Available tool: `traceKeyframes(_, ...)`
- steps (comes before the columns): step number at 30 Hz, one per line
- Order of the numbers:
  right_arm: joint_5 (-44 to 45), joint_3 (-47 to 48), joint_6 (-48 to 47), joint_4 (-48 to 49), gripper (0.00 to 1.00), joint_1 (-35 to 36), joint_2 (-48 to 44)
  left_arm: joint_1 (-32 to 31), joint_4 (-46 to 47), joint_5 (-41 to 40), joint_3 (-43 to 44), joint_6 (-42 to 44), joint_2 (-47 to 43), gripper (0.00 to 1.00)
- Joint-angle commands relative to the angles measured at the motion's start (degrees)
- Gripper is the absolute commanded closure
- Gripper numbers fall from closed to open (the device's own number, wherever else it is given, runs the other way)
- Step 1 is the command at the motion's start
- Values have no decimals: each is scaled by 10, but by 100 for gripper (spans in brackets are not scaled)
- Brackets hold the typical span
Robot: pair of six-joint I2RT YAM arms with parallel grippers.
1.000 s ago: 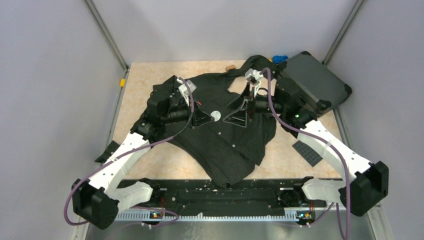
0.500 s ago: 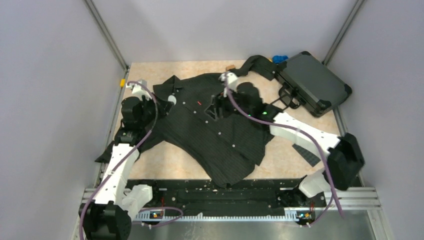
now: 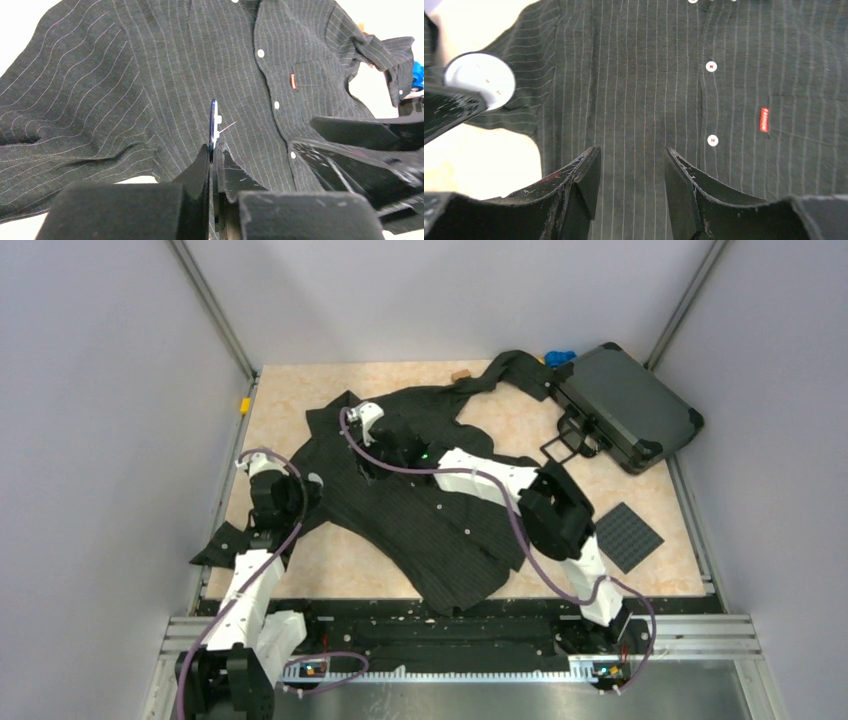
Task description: Pin the brooch onto the clothing
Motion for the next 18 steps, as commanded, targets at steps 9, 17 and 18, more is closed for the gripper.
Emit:
traceKeyframes(9, 60, 245, -86, -53, 46, 40, 203, 5, 78, -55, -34, -13, 6, 100)
traceKeyframes(17, 84, 316, -113, -65, 51, 44, 272, 5, 71, -49, -33, -11, 1, 100)
traceKeyframes(18, 86, 317, -114, -63, 51, 45, 274, 5, 71, -49, -34, -10, 1, 100)
